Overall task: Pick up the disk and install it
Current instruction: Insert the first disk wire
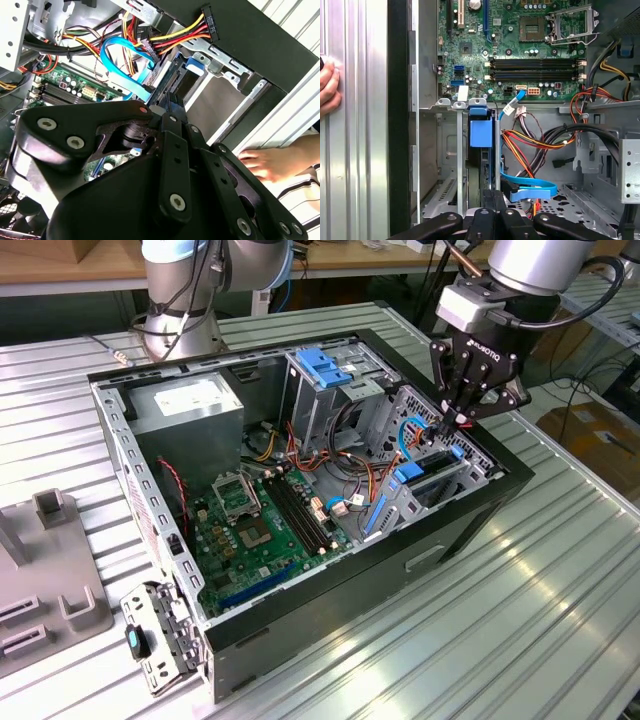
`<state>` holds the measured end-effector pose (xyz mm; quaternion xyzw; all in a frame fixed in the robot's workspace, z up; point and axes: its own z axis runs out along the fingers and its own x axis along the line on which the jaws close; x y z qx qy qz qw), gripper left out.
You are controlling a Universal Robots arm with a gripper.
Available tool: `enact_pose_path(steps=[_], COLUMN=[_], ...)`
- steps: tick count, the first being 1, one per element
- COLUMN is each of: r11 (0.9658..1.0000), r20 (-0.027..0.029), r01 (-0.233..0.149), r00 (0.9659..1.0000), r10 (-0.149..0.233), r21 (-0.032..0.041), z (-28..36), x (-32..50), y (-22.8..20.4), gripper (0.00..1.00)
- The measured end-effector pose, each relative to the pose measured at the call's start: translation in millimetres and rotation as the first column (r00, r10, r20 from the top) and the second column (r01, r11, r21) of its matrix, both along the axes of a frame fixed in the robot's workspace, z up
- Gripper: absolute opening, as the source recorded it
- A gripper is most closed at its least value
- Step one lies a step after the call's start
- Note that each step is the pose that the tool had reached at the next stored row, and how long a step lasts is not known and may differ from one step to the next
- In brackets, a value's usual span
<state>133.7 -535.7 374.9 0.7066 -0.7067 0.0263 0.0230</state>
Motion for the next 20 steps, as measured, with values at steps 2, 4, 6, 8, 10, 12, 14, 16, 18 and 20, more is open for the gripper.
enact_pose_path(steps=[2,4,6,8,10,12,14,16,18,20], r11=[1.0,1.0,1.0,1.0,1.0,1.0,1.0,1.0,1.0,1.0], r20=[0.0,0.0,0.0,0.0,0.0,0.0,0.0,0.0,0.0,0.0001], r01=[0.0,0.0,0.0,0.0,0.0,0.0,0.0,0.0,0.0,0.0], r00=[1.0,1.0,1.0,1.0,1.0,1.0,1.0,1.0,1.0,1.0], r10=[0.0,0.0,0.0,0.0,0.0,0.0,0.0,0.0,0.0,0.0], r21=[-0.0001,0.0,-0.0001,0.0,-0.0001,0.0001,0.0,0.0002,-0.0001,-0.0002], z=[0.1,0.0,0.0,0.0,-0.1,-0.2,-0.1,-1.2,-3.9,-6.7], x=[0.0,0.0,0.0,0.0,-0.1,-0.1,-0.1,-0.2,-0.6,-0.9], y=[0.1,0.1,0.1,0.5,3.5,6.4,9.6,10.2,10.3,10.5], gripper=[0.17,0.24,0.3,0.3,0.3,0.3,0.3,0.3,0.3,0.3])
